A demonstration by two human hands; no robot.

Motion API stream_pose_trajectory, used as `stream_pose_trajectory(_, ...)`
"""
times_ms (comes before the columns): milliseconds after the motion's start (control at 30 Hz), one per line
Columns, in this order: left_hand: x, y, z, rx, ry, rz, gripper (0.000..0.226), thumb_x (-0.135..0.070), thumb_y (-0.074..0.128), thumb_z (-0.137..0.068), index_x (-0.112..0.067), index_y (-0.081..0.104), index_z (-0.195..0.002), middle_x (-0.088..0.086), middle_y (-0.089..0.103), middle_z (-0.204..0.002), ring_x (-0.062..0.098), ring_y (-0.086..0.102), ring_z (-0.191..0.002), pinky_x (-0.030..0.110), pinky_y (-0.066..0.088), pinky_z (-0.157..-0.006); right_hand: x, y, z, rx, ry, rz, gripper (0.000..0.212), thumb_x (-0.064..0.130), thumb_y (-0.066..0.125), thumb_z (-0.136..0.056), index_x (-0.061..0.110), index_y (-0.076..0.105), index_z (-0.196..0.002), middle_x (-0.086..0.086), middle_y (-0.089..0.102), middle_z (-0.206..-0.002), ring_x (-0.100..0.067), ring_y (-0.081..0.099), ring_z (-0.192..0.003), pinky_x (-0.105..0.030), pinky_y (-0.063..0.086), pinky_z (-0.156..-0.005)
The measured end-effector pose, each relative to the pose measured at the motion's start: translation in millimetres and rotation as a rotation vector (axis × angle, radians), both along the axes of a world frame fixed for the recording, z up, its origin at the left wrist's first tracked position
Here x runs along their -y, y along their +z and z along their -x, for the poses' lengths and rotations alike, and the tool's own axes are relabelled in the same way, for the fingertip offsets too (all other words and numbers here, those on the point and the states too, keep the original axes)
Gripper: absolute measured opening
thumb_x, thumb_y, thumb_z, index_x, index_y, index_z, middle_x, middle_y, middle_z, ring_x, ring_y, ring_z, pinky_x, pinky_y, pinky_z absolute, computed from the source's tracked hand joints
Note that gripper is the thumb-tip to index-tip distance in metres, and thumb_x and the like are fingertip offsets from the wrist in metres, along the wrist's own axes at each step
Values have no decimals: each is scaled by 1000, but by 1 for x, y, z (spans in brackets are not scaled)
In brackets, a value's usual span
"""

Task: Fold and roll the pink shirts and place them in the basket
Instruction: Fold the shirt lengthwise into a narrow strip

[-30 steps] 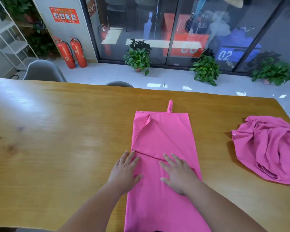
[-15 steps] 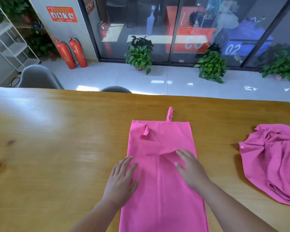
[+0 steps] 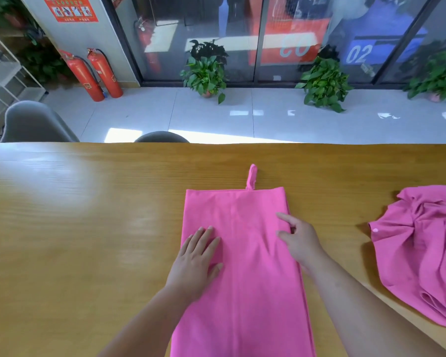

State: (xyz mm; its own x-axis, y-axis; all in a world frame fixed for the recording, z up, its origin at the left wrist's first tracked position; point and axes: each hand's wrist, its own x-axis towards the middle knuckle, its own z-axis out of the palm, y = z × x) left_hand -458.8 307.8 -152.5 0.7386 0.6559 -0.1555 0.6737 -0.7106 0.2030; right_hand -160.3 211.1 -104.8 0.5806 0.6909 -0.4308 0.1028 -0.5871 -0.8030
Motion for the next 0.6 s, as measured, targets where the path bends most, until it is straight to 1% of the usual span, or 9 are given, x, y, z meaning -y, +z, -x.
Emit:
stream_pose_trajectory(100,-9,-3,-6,-43,34,-25,69,-61,34,-106,-35,20,-169,-6,-1,-178,18,-8,-164,45,7,-132,-11,-6,-7,198,25,56,63,-6,65,-83,26,71,-137,1,68,-136,-20,67,-119,-28,48,-106)
stream_pose_trajectory(167,-14,-4,-13,-57,68,-20,71,-65,29,-106,-38,11,-169,-6,-9,-178,19,-15,-163,47,4,-132,-14,-14,-11,329,76,124,63,-6,63,-82,21,70,-139,1,64,-139,-23,64,-122,-25,46,-103)
stream_pose_trajectory(267,-18,-7,-29,-47,129,-7,75,-69,26,-106,-37,4,-170,-3,-15,-177,24,-18,-162,51,2,-132,-18,-24,-2,590,131,235,59,4,66,-84,14,64,-143,0,53,-145,-27,54,-126,-37,47,-107)
stream_pose_trajectory(333,-19,-7,-41,-51,130,-9,77,-72,24,-105,-35,2,-170,-1,-17,-177,26,-20,-162,53,2,-132,-21,-26,15,800,175,292,66,19,72,-86,15,55,-149,-4,39,-161,-33,43,-138,-46,45,-109)
stream_pose_trajectory(367,-21,-7,-46,-56,112,-18,78,-73,23,-105,-34,1,-170,-1,-18,-177,27,-20,-162,53,2,-132,-22,-28,26,851,230,271,70,28,71,-90,17,48,-155,-6,28,-169,-35,35,-147,-49,42,-114)
stream_pose_trajectory(433,-27,-8,-52,-38,87,-33,77,-73,23,-106,-36,2,-170,-3,-15,-177,26,-19,-162,54,5,-132,-20,-36,38,909,465,198,72,48,52,-103,22,29,-166,-4,7,-177,-32,13,-161,-51,29,-126)
stream_pose_trajectory(500,-39,-9,-53,-17,106,-39,75,-74,23,-106,-40,3,-169,-6,-12,-177,24,-16,-163,55,7,-132,-16,-44,33,951,669,185,74,63,30,-108,28,12,-170,1,-7,-178,-24,-6,-164,-51,18,-131)
stream_pose_trajectory(533,-48,-10,-52,-11,131,-44,75,-75,23,-106,-41,4,-169,-7,-11,-177,23,-15,-163,55,8,-132,-15,-46,27,959,708,195,75,67,24,-107,31,6,-170,3,-11,-178,-21,-12,-163,-50,14,-131)
stream_pose_trajectory(600,-67,-11,-47,-4,197,-50,75,-74,24,-106,-40,4,-169,-9,-10,-177,22,-16,-163,55,8,-132,-16,-48,15,984,699,216,78,70,21,-107,30,1,-170,5,-13,-177,-19,-16,-162,-49,9,-132)
